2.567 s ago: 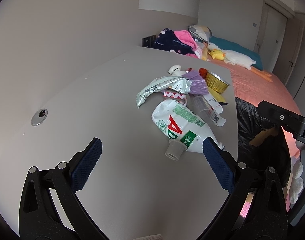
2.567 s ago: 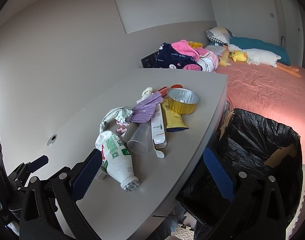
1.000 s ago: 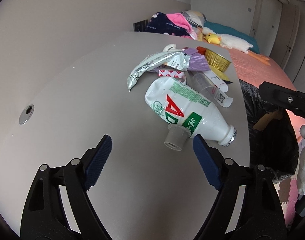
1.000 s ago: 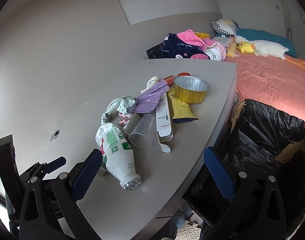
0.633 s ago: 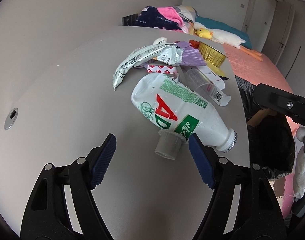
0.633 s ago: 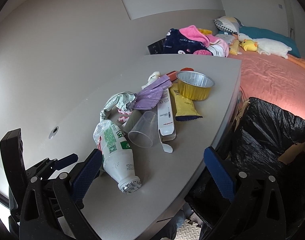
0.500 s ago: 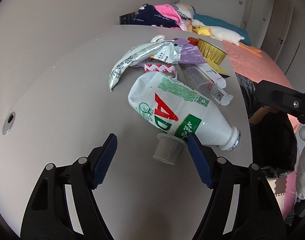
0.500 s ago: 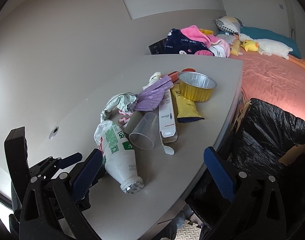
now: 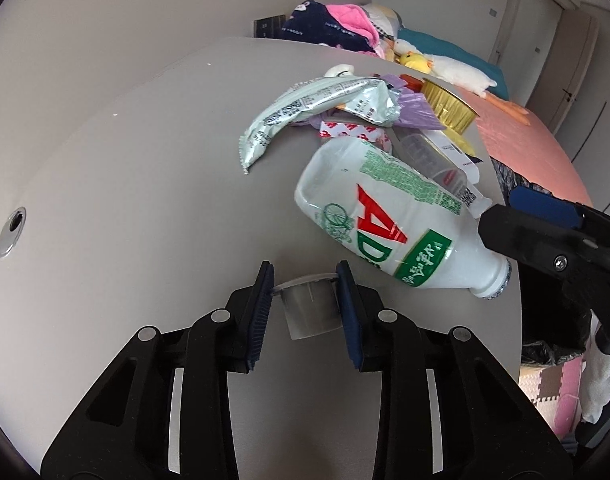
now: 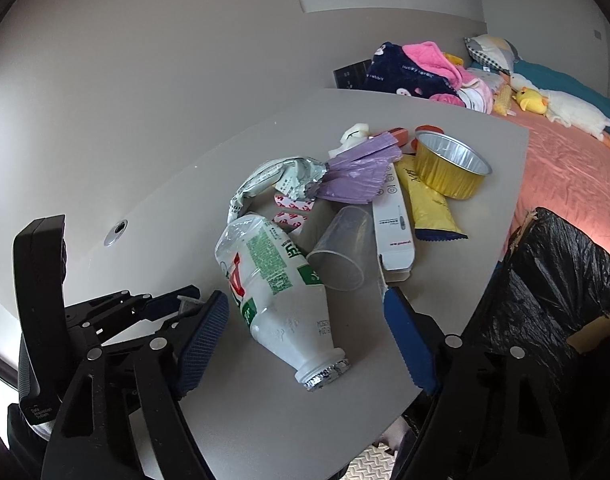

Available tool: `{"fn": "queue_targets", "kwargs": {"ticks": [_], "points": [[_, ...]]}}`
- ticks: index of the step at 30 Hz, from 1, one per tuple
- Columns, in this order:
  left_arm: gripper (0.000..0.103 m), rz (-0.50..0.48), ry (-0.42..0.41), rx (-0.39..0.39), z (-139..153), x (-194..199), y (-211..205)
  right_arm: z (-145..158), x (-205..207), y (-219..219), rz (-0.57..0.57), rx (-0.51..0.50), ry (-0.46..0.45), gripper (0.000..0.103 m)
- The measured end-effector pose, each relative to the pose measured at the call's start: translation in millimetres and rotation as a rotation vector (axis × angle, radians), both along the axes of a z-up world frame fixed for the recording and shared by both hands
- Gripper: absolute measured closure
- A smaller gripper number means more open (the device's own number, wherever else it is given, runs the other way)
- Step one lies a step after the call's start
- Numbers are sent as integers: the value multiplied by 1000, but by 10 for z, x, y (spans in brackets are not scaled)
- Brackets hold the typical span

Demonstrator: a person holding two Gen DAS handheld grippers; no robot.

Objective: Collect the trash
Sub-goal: 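Close the right tool on the white bottle's body and lift it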

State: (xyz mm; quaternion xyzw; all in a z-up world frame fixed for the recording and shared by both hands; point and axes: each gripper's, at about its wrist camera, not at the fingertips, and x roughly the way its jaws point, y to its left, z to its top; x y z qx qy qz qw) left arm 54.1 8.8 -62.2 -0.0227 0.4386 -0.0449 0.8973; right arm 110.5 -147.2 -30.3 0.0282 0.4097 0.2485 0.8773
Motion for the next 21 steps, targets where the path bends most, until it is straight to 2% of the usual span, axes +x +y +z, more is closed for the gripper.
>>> {"fn": "queue_targets", "kwargs": {"ticks": [9, 20, 21], "points": [[71, 94, 0, -16, 68, 31, 380, -79, 109, 288, 78, -31, 17, 27], [71, 137, 13, -25, 62, 22, 572, -325, 188, 613, 135, -123, 51, 27], [71, 140, 13, -27, 63, 22, 584, -354, 191, 639, 138, -138, 49, 31]]}}
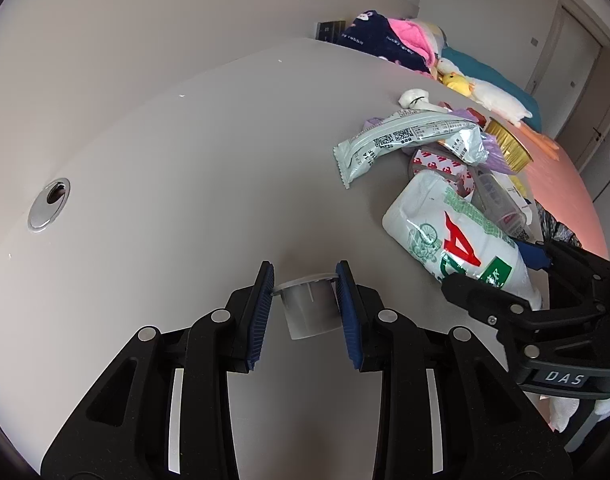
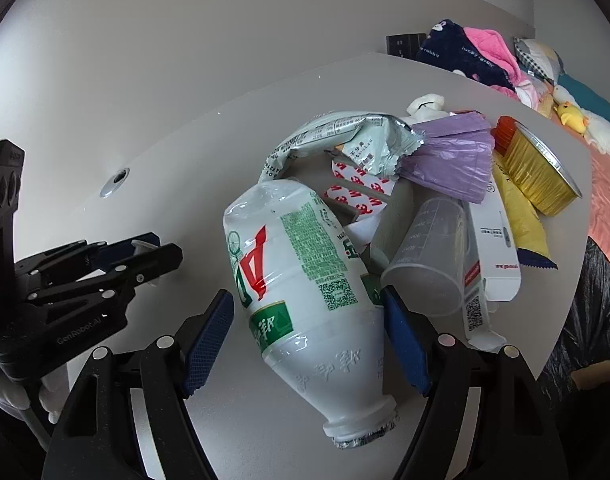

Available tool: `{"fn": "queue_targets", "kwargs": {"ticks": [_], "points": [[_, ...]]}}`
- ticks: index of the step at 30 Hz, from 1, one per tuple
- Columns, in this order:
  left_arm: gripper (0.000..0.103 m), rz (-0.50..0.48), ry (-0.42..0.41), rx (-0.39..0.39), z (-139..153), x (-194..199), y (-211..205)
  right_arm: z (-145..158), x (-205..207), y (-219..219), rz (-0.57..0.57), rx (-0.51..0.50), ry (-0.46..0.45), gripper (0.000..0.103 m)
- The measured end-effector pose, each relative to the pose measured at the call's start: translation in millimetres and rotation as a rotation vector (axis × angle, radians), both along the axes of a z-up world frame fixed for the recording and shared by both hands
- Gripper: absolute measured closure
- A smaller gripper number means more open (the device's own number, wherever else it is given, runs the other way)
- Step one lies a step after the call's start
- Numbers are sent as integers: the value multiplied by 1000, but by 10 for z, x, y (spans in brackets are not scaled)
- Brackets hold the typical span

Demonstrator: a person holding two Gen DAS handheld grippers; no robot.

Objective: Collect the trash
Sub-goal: 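Close the right tool on the white bottle's body and lift it, then carry the white bottle over the black trash bag and open the right tool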

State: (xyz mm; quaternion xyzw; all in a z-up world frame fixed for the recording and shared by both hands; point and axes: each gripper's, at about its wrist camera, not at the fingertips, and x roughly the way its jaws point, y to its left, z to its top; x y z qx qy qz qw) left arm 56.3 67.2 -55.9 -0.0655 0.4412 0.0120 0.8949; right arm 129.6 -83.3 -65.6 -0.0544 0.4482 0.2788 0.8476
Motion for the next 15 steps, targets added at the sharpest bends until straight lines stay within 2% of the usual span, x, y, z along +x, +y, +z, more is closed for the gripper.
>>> {"fn": "queue_targets", "kwargs": {"ticks": [1, 3, 8, 14, 15], "points": [[71, 2, 0, -1, 2, 1, 7, 2, -17, 20, -6, -21, -31, 36], [71, 5, 0, -2, 5, -2, 22, 3, -38, 34, -2, -23, -42, 36], [71, 3, -6, -3, 38, 8, 0, 68, -27, -54, -11, 38, -21, 43], [71, -17, -27, 1, 116, -31, -75, 240, -90, -192, -35, 79, -53, 48], [71, -22, -31, 3, 130, -40, -92, 256, -93, -219, -35, 94, -44, 55]]}}
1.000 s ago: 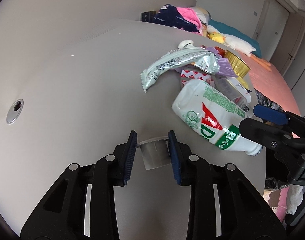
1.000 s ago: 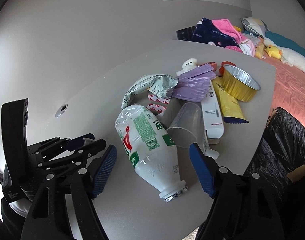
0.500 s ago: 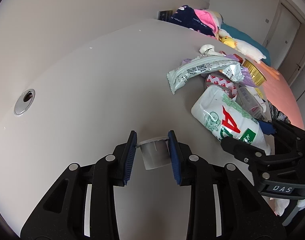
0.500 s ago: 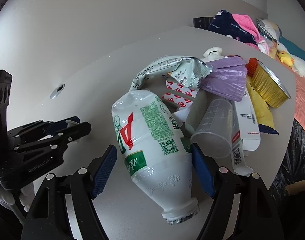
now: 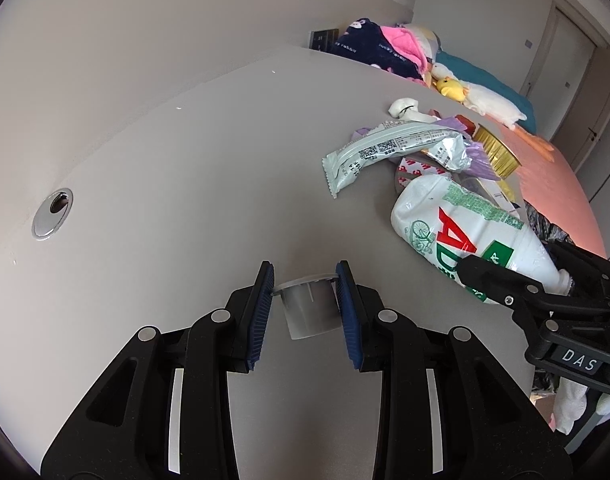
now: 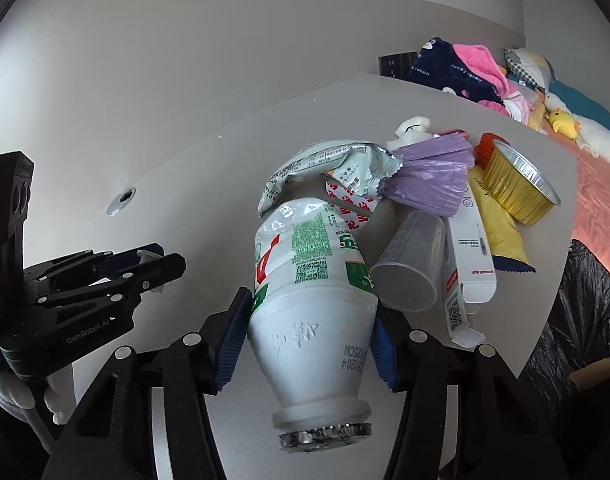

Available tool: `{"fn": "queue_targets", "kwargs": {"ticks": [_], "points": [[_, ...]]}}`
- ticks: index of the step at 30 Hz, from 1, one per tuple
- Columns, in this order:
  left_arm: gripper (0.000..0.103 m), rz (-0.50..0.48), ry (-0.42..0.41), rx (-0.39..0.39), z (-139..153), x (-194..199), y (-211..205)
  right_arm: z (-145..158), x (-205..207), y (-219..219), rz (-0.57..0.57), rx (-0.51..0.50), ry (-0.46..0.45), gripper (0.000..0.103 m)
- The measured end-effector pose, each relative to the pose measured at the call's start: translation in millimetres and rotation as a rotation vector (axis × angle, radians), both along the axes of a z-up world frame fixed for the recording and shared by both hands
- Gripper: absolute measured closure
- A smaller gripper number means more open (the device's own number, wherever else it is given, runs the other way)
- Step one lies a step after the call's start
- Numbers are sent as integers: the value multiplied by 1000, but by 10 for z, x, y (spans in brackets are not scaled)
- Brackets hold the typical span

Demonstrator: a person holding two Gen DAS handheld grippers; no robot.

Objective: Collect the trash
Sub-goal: 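Carry the white bottle over the black trash bag and open the right tool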

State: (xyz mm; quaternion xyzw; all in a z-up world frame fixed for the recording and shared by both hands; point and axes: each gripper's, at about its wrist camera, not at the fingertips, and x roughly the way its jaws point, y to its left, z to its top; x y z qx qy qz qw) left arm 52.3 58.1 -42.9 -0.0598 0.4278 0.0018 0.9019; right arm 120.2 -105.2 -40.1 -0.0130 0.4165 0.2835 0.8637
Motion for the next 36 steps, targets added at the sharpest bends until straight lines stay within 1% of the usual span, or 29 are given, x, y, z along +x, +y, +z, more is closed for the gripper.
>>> {"fn": "queue_targets", "kwargs": {"ticks": [3, 4, 6, 13, 19, 25, 36], "points": [[71, -14, -11, 6, 39, -15, -64, 28, -26, -68, -2, 24, 6, 59], [71, -18, -14, 7, 54, -16, -80, 33, -38, -93, 0, 39, 12, 63], [71, -27, -23, 12, 82, -33, -127, 62, -66, -148, -9, 57, 8, 65], [71, -56, -57, 20, 200, -63, -258, 325, -186, -355, -31, 113, -60, 65], [71, -80, -95, 9, 347, -94, -405, 555, -278, -585, -67, 147, -115, 65], [71, -134, -116, 4, 441, -52, -703, 629, -329, -888, -124, 159, -132, 65], [71, -270, -131, -11, 488, 90, -1355, 649, -392, -1530, -266, 159, -154, 65]]}}
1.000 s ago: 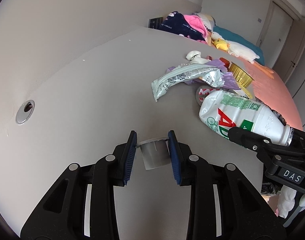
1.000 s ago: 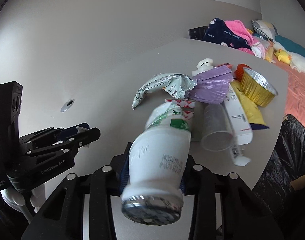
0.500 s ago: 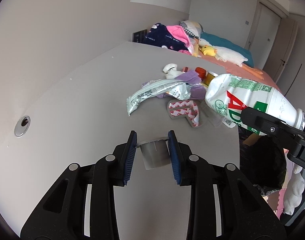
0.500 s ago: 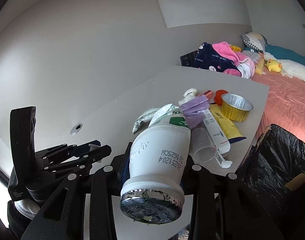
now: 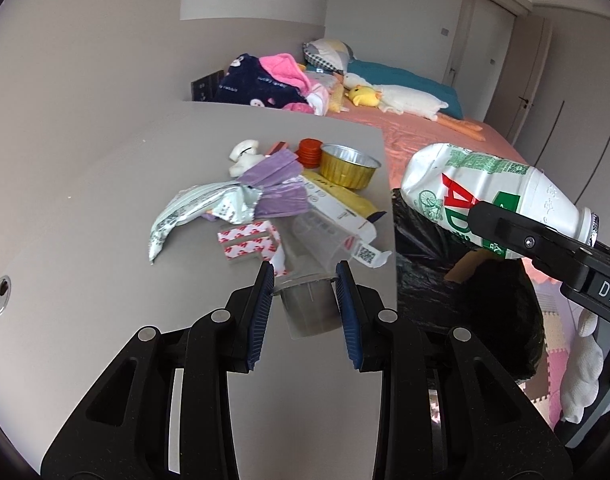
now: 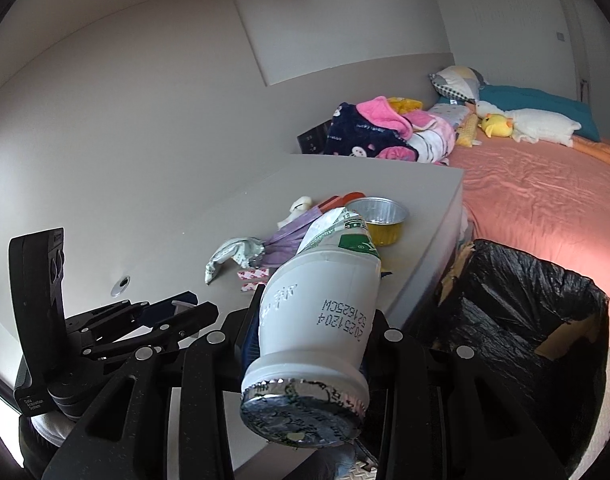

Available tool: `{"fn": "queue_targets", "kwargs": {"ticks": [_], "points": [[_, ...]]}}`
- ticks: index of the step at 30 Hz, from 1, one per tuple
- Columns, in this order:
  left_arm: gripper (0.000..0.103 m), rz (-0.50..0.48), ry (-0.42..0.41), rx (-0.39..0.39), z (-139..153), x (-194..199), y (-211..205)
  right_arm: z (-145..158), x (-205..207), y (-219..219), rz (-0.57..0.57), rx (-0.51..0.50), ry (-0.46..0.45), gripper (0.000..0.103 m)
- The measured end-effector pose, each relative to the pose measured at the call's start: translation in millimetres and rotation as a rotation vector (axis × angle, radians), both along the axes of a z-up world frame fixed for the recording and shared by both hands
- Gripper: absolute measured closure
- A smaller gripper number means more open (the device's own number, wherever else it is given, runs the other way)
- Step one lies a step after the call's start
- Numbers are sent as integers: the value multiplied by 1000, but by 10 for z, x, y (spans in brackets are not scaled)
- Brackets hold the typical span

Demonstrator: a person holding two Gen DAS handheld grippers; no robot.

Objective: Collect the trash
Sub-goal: 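Carry the white bottle over the black trash bag and open the right tool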

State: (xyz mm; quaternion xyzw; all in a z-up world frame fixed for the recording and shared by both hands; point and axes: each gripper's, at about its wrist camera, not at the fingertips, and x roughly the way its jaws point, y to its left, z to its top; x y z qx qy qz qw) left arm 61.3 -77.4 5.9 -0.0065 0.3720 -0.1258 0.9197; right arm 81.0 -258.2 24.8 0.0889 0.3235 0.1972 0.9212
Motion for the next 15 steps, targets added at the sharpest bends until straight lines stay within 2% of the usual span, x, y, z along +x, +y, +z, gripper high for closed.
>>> {"fn": "queue_targets", "kwargs": {"ticks": [15], "points": [[71, -183, 17, -22, -17, 206, -762, -45, -7, -725, -186, -7, 21, 64]]}}
